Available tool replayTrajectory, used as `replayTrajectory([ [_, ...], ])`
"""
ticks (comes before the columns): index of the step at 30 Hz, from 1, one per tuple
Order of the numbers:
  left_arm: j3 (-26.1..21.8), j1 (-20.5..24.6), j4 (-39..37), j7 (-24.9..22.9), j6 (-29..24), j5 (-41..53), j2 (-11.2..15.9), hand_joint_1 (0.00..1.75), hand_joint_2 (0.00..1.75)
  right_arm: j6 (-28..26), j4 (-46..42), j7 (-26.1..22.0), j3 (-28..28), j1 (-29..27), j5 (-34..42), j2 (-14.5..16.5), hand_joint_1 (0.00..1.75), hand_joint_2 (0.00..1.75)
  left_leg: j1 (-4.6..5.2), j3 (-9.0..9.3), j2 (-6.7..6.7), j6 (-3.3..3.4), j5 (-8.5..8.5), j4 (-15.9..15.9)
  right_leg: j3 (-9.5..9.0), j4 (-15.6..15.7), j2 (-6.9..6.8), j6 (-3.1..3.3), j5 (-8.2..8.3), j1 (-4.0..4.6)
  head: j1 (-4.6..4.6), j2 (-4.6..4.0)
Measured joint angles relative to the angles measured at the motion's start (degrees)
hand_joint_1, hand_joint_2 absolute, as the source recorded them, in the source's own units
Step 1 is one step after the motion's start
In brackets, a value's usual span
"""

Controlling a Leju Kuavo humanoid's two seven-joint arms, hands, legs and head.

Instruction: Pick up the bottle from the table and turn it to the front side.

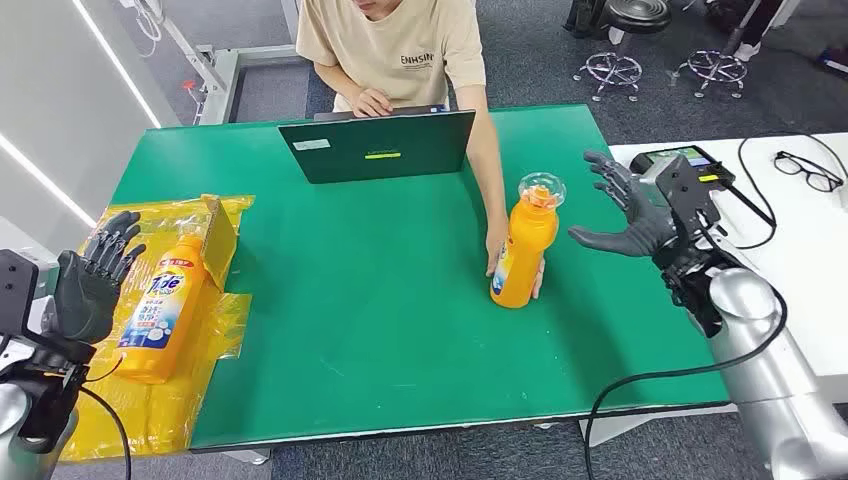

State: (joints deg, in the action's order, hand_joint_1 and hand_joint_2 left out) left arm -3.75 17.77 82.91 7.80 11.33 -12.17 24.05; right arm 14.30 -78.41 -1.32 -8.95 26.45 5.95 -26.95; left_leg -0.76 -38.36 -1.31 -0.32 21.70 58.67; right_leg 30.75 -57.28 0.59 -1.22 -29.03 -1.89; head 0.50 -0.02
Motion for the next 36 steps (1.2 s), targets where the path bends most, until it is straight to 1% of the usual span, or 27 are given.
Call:
replayTrajectory([
  [2,0.05,0.10,-0.17,0.04,0.06,0.01,-0.08,0.00,0.00,0.55,1.00,0.21,-1.17,1.27,0.52,0.21,0.00,1.75,0.00,0.00,0.00,0.00,0.00,0.00,0.00,0.00,0.00,0.00,0.00,0.00,-0.01,0.00],
  [5,0.35,0.61,-0.78,0.23,0.22,-0.01,-0.17,0.00,0.00,2.49,4.15,0.94,-4.60,5.16,2.30,1.16,0.00,1.75,-0.01,0.00,0.00,0.00,0.00,-0.01,0.00,-0.02,0.00,0.00,0.00,0.01,0.00,0.00],
  [6,0.54,0.92,-1.04,0.32,0.23,-0.07,-0.17,0.00,0.00,3.11,5.28,1.17,-5.73,6.53,2.93,1.60,0.15,1.75,-0.01,0.00,0.00,0.00,0.00,-0.01,0.01,-0.04,0.00,0.00,0.00,0.01,0.01,0.00],
  [7,0.74,1.26,-1.30,0.44,0.21,-0.14,-0.16,0.00,0.00,3.67,6.38,1.41,-6.84,7.86,3.57,2.05,0.51,1.75,-0.01,0.01,0.01,0.00,-0.01,-0.01,0.01,-0.05,0.00,0.00,0.00,0.01,0.01,0.00],
  [9,1.13,1.83,-1.75,0.63,0.12,-0.32,-0.14,0.00,0.00,4.63,8.80,1.88,-9.25,10.57,4.84,3.06,1.36,1.75,-0.01,0.01,-0.01,-0.01,-0.01,-0.01,0.00,-0.06,-0.01,0.00,0.00,0.01,0.01,0.00],
  [10,1.28,2.00,-1.93,0.70,0.07,-0.40,-0.12,0.00,0.00,5.10,10.02,2.13,-10.42,11.83,5.50,3.59,1.64,1.75,-0.01,0.01,-0.01,-0.01,-0.01,-0.01,0.00,-0.06,-0.02,0.00,0.00,0.01,0.01,0.00],
  [11,1.41,2.16,-2.10,0.73,0.04,-0.50,-0.10,0.00,0.00,5.47,11.18,2.38,-11.53,12.96,6.08,4.11,1.71,1.75,0.00,0.01,-0.02,-0.01,-0.02,-0.01,0.00,-0.06,-0.03,0.00,0.00,0.01,0.00,0.00],
  [12,1.56,2.33,-2.30,0.77,0.04,-0.59,-0.10,0.00,0.00,5.76,12.21,2.63,-12.50,13.93,6.59,4.59,1.75,1.75,0.00,0.01,-0.02,-0.01,-0.02,-0.01,0.00,-0.06,-0.03,0.00,0.00,0.01,0.01,0.00],
  [21,3.99,5.60,-4.63,1.13,0.48,-1.09,0.09,0.00,0.00,6.26,17.11,3.53,-17.53,18.76,8.93,6.40,1.75,1.75,0.01,0.01,-0.02,-0.01,-0.02,0.00,0.00,-0.07,-0.02,0.00,0.00,0.00,0.00,0.00],
  [29,5.85,5.84,-5.17,1.14,0.09,-1.96,0.27,0.00,0.00,6.24,18.63,5.42,-21.03,23.00,11.03,8.60,1.75,1.75,0.00,-0.01,-0.01,-0.01,-0.01,0.00,0.05,-0.08,-0.01,0.01,0.01,0.00,0.01,0.00],
  [33,7.74,6.80,-5.57,0.28,0.99,-2.11,-0.18,0.00,0.00,5.98,19.32,7.43,-22.04,26.70,12.87,10.47,1.75,1.75,0.00,-0.02,0.01,-0.02,-0.02,0.00,0.08,-0.08,0.02,0.02,0.01,0.00,0.00,-0.01],
  [36,9.97,8.31,-6.32,-0.24,2.23,-2.42,-1.03,0.00,0.00,5.31,20.46,9.12,-22.93,30.92,14.41,12.92,1.75,1.75,0.00,-0.01,0.03,-0.08,-0.07,0.00,0.10,-0.11,0.04,0.06,0.04,-0.01,0.01,-0.01],
])
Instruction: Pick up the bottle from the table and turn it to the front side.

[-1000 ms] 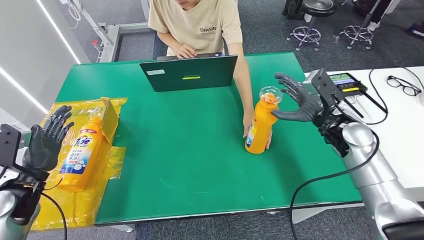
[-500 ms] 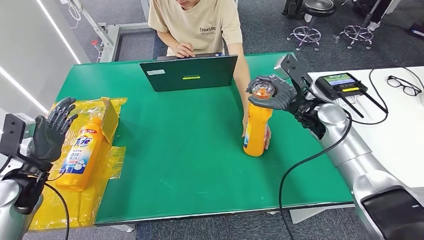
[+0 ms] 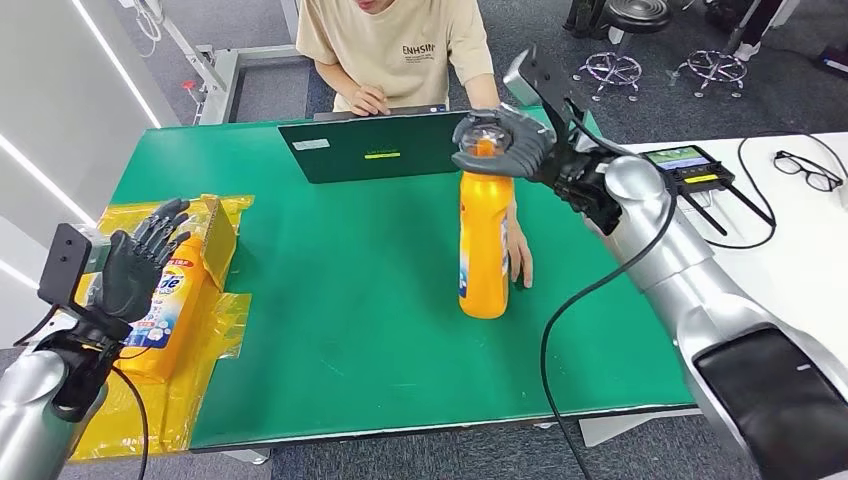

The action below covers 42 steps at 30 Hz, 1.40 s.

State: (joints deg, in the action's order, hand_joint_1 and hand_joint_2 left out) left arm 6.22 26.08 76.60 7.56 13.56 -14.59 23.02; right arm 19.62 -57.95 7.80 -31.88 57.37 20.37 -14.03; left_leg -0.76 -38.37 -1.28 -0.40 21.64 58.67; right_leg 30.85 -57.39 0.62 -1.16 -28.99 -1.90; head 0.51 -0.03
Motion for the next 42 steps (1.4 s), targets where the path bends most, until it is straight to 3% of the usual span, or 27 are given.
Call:
replayTrajectory([
  [6,5.66,3.15,-1.65,-0.66,0.92,-0.52,-3.29,0.00,0.00,-2.08,3.82,2.92,-2.03,9.25,3.89,6.97,1.75,1.75,-0.01,0.01,0.00,-0.05,-0.03,0.00,0.01,-0.03,0.00,0.02,0.02,0.00,-0.02,0.01],
  [12,9.67,5.82,-2.41,-1.79,0.94,-1.05,-7.44,0.00,0.00,-3.94,7.38,4.15,-3.29,14.39,6.63,13.06,1.75,1.75,-0.01,0.00,-0.01,-0.05,-0.03,0.01,0.02,-0.04,-0.02,0.03,0.02,0.00,-0.01,0.01],
  [26,17.15,11.25,-1.43,-4.79,0.75,-2.29,-16.41,0.00,0.00,-6.40,14.97,3.92,-3.48,16.25,10.77,19.60,1.75,1.75,0.00,0.02,-0.04,-0.03,-0.05,0.05,-0.02,-0.03,-0.02,0.02,0.09,0.00,0.00,0.01],
  [30,18.83,11.43,-1.37,-5.28,0.03,-1.50,-17.79,0.00,1.75,-6.57,17.29,3.64,-2.98,16.22,12.10,20.45,1.75,1.75,-0.01,0.02,-0.04,-0.03,-0.05,0.05,-0.01,-0.03,-0.02,0.01,0.09,0.00,0.00,0.01],
  [36,21.04,11.46,-1.39,-5.78,-2.05,1.57,-18.98,0.00,1.75,-6.03,19.91,3.89,-2.35,16.21,13.38,22.14,1.75,1.75,-0.01,0.01,0.00,-0.04,-0.05,0.03,0.00,-0.05,0.03,0.01,0.09,0.01,0.00,0.01],
  [42,22.13,10.96,-1.19,-3.78,-6.72,6.58,-17.42,0.00,1.75,-5.17,20.78,4.76,-2.39,16.11,13.73,25.49,1.75,1.75,-0.01,0.01,0.05,-0.04,-0.05,0.00,0.03,-0.11,0.09,0.02,0.08,0.02,-0.01,0.01],
])
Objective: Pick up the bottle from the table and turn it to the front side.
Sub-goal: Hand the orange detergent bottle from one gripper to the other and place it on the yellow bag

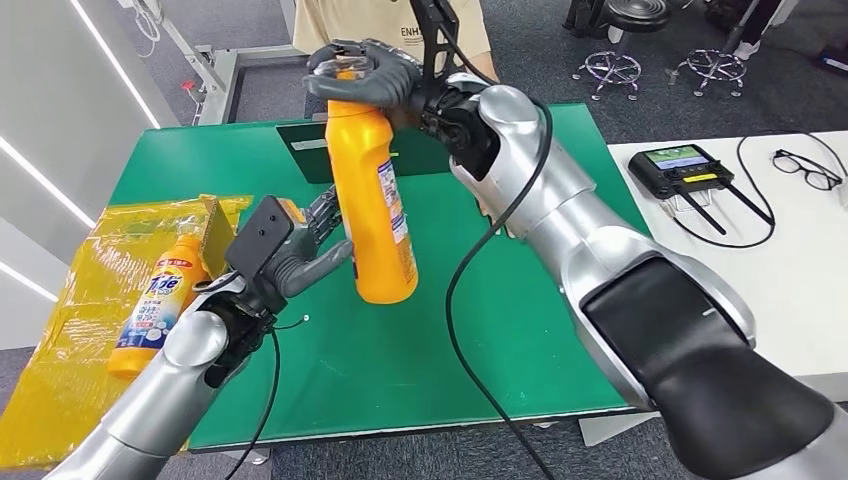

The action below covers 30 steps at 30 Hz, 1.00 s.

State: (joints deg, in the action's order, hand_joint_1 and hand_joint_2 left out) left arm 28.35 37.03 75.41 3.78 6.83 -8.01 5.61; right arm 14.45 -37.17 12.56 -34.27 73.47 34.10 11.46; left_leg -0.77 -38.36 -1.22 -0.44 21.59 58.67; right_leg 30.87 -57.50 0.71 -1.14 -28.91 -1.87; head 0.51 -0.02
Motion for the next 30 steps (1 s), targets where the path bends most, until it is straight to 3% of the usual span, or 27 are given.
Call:
replayTrajectory([
  [4,0.83,-1.66,1.29,0.44,-3.85,4.67,1.21,0.00,1.75,0.56,-0.62,0.91,-0.45,-0.85,0.64,3.05,1.75,1.75,-0.02,0.00,-0.01,-0.01,0.01,-0.02,0.04,-0.01,-0.02,0.06,-0.05,0.01,0.02,0.00],
  [9,0.87,-3.47,1.90,0.32,-10.75,11.79,1.87,0.00,1.75,0.16,-1.78,1.72,-1.43,-1.61,0.79,4.64,1.75,1.75,-0.01,-0.02,-0.07,-0.02,0.01,-0.03,0.00,-0.01,-0.12,0.10,-0.09,0.01,0.00,0.00],
  [16,0.87,-4.24,1.90,0.03,-12.30,12.99,2.08,0.00,1.75,-0.04,-2.42,1.80,-2.27,-2.00,0.65,5.01,1.75,1.75,0.00,-0.01,-0.10,-0.01,0.00,-0.02,-0.04,0.00,-0.14,0.10,-0.07,0.00,-0.01,0.00],
  [17,0.87,-4.26,1.90,-0.20,-12.69,13.38,2.10,0.11,1.75,-0.05,-2.44,1.82,-2.39,-2.02,0.64,5.02,1.75,1.75,0.00,-0.01,-0.10,-0.01,0.00,-0.02,-0.04,0.00,-0.14,0.10,-0.06,0.00,0.00,0.00],
  [20,0.87,-4.37,1.78,-1.31,-14.63,15.67,2.13,1.42,1.75,-0.24,-2.64,1.91,-2.71,-2.09,0.60,5.05,1.75,1.75,0.00,-0.01,-0.10,-0.01,-0.01,-0.01,-0.04,0.00,-0.14,0.10,-0.06,0.00,0.01,0.00],
  [21,0.87,-4.39,1.53,-1.49,-15.03,16.18,2.12,1.75,1.75,-0.45,-2.76,1.95,-2.81,-2.13,0.58,5.06,1.75,1.75,0.00,-0.01,-0.10,-0.01,-0.01,-0.01,-0.04,0.00,-0.14,0.10,-0.06,0.00,-0.01,0.00],
  [26,0.87,-4.13,-1.04,-0.14,-14.43,14.91,1.90,1.75,1.75,-2.06,-3.42,2.03,-3.12,-2.59,0.42,4.90,1.75,1.75,-0.01,-0.01,-0.09,-0.01,0.00,-0.02,0.00,0.00,-0.13,0.10,-0.06,0.00,-0.01,0.00],
  [30,0.81,-4.03,-1.58,0.63,-10.45,10.64,2.09,1.75,1.75,-2.66,-3.87,1.87,-3.03,-2.80,0.05,4.03,1.75,1.75,0.00,-0.01,-0.09,-0.01,0.00,-0.02,-0.01,0.00,-0.12,0.10,-0.07,0.00,-0.01,0.00],
])
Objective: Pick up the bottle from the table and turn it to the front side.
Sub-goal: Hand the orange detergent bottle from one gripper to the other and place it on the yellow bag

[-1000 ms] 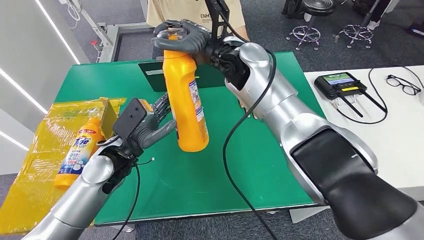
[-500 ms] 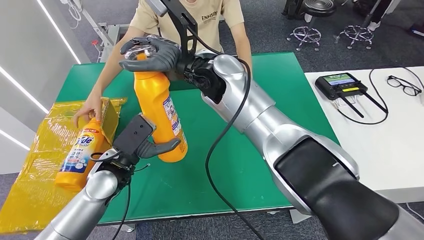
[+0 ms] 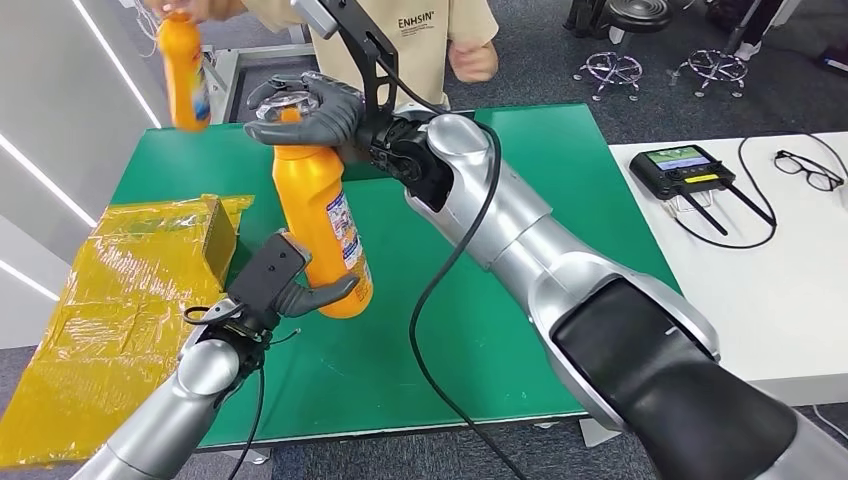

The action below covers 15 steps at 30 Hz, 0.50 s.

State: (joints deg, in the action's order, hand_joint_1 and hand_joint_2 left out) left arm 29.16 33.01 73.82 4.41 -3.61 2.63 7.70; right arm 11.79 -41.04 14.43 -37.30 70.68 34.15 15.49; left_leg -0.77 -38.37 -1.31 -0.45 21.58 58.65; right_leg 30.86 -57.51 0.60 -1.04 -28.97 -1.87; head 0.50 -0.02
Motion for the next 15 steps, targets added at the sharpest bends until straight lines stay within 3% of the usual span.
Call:
replayTrajectory([
  [2,-0.26,-0.49,0.70,0.37,3.84,-5.14,0.66,1.75,1.75,-0.01,-0.28,-0.12,0.13,-0.13,-0.35,-0.61,1.75,1.75,0.00,0.00,0.01,0.00,0.00,0.00,-0.01,0.00,0.02,0.00,0.00,0.00,0.01,0.00],
  [3,-0.54,-1.00,1.44,0.47,6.16,-8.44,1.18,1.75,1.75,-0.02,-0.45,-0.16,0.19,-0.22,-0.52,-0.95,1.54,1.75,0.00,0.00,0.02,0.00,0.00,0.00,-0.01,0.00,0.03,0.00,0.00,0.00,0.01,0.00],
  [6,-2.44,-4.07,5.36,0.84,11.68,-17.97,3.82,1.75,1.75,-0.23,-1.48,-0.77,0.38,-0.48,-1.52,-3.02,0.24,0.44,0.00,0.02,0.05,-0.01,0.01,0.00,0.01,0.00,0.06,0.00,0.00,0.00,0.01,0.00],
  [7,-3.52,-5.33,6.84,0.92,12.03,-19.15,5.05,1.75,1.75,-0.19,-2.07,-1.22,0.48,-0.56,-1.94,-4.18,0.00,0.00,-0.01,0.02,0.05,-0.01,0.01,0.00,0.03,0.00,0.05,0.01,-0.01,0.01,0.02,0.00],
  [11,-9.00,-8.81,8.77,-0.37,10.83,-16.24,10.71,1.75,1.75,1.27,-5.54,-3.39,2.36,-0.40,-3.47,-11.20,0.00,0.00,-0.11,0.00,-0.20,-0.04,-0.03,0.00,0.07,0.01,-0.29,0.03,-0.05,0.01,-0.01,0.00],
  [15,-15.84,-7.22,4.42,-1.11,12.71,-12.03,17.31,1.75,1.75,2.53,-10.78,-4.82,5.36,-1.24,-5.15,-20.16,0.00,0.00,-0.19,-0.02,-0.15,-0.08,-0.08,0.02,0.04,0.01,-0.18,0.03,0.03,0.01,-0.01,0.00],
])
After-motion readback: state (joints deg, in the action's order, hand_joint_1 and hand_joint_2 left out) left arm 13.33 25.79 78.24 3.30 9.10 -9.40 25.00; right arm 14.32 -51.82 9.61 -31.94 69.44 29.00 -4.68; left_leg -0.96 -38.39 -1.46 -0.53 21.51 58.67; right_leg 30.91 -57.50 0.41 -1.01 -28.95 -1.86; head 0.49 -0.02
